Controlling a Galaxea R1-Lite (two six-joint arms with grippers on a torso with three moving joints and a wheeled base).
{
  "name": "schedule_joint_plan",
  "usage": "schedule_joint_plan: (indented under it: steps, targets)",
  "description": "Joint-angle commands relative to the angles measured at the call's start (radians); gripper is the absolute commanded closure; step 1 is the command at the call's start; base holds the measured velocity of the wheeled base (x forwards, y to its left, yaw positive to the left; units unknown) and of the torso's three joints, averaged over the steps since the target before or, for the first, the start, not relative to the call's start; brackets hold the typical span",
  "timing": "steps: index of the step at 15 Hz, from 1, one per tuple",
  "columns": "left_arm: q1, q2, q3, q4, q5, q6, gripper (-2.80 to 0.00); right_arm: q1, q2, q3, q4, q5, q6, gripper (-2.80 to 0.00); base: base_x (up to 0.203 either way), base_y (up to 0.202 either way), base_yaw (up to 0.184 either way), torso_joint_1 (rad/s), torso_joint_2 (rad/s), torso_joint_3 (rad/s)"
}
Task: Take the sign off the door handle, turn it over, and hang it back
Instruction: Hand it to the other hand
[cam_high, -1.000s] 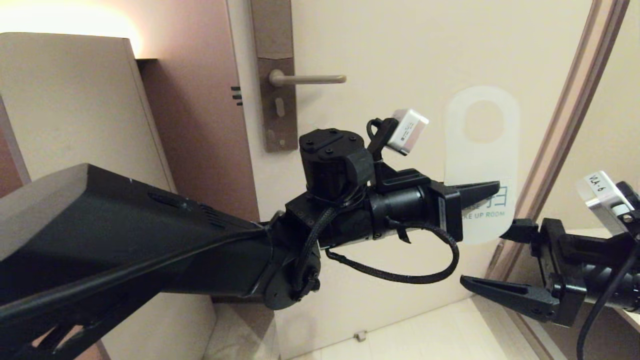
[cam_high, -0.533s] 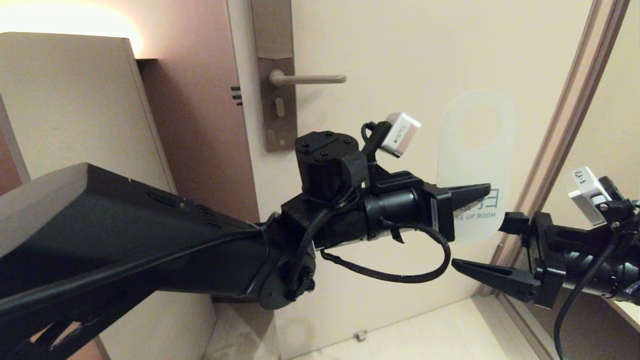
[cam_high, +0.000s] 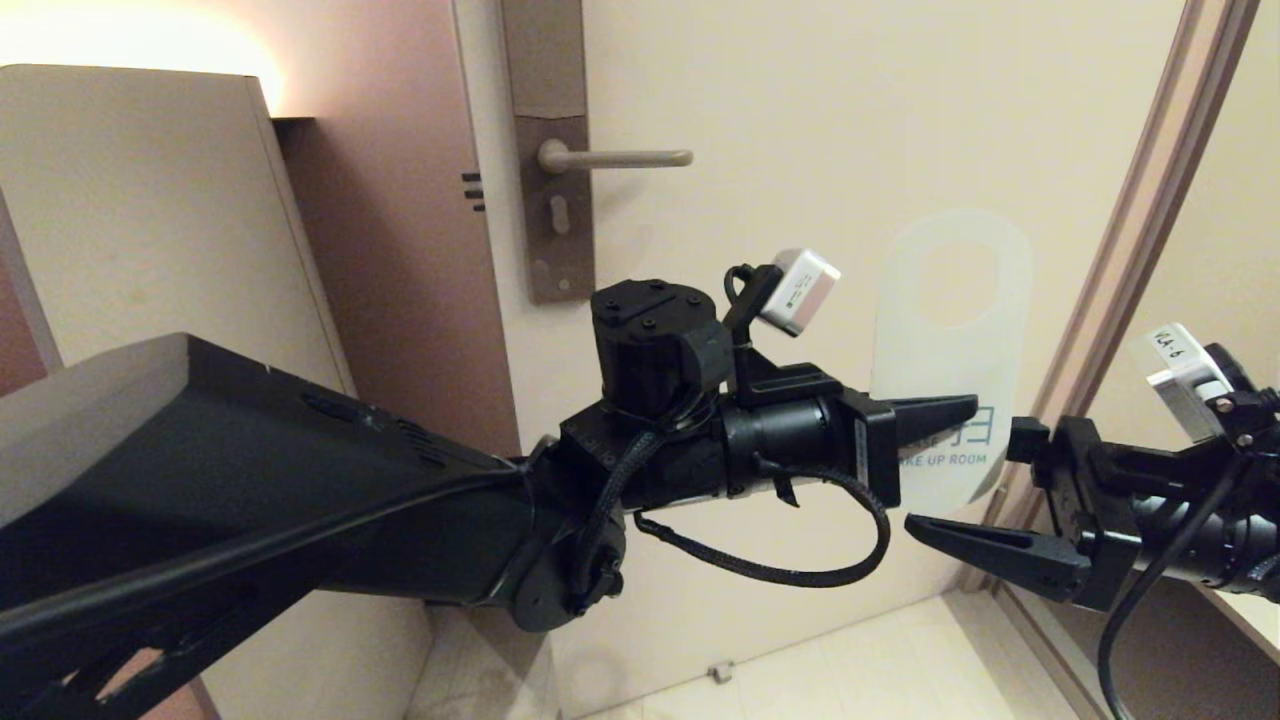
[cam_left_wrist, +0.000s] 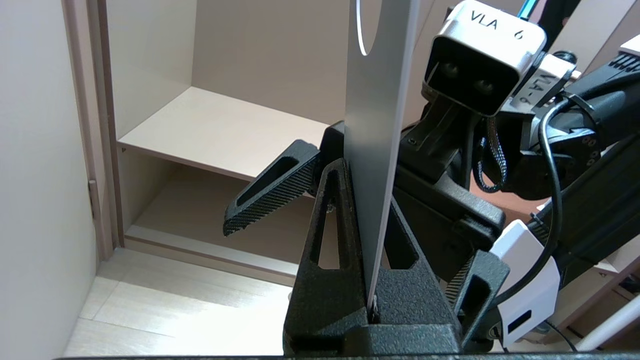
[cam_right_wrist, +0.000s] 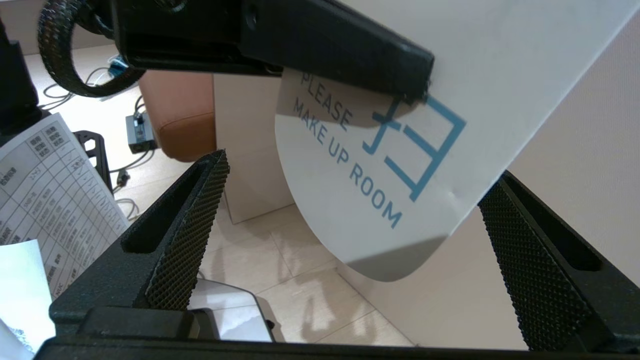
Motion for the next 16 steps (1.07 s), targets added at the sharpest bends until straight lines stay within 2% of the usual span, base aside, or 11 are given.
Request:
schedule_joint_plan:
  steps: [1, 5, 16]
  targets:
    - [0.001, 0.005, 0.002, -0.006, -0.005, -0.002, 0.0, 0.001, -0.008, 0.0, -0.004, 0.007, -0.001, -2.8, 0.0, 0.0, 0.0, 0.0, 0.0, 0.0]
    - [0.006, 0.009, 0.016, -0.006, -0.043, 0.002, 0.0, 0.001, -0.02, 0.006, -0.004, 0.007, 0.0, -2.8, 0.0, 0.0, 0.0, 0.0, 0.0, 0.0]
    - [0.006, 0.001, 0.005, -0.006, -0.043, 0.005, 0.0, 0.001, -0.017, 0.005, -0.004, 0.006, -0.001, -2.8, 0.0, 0.0, 0.0, 0.0, 0.0, 0.0]
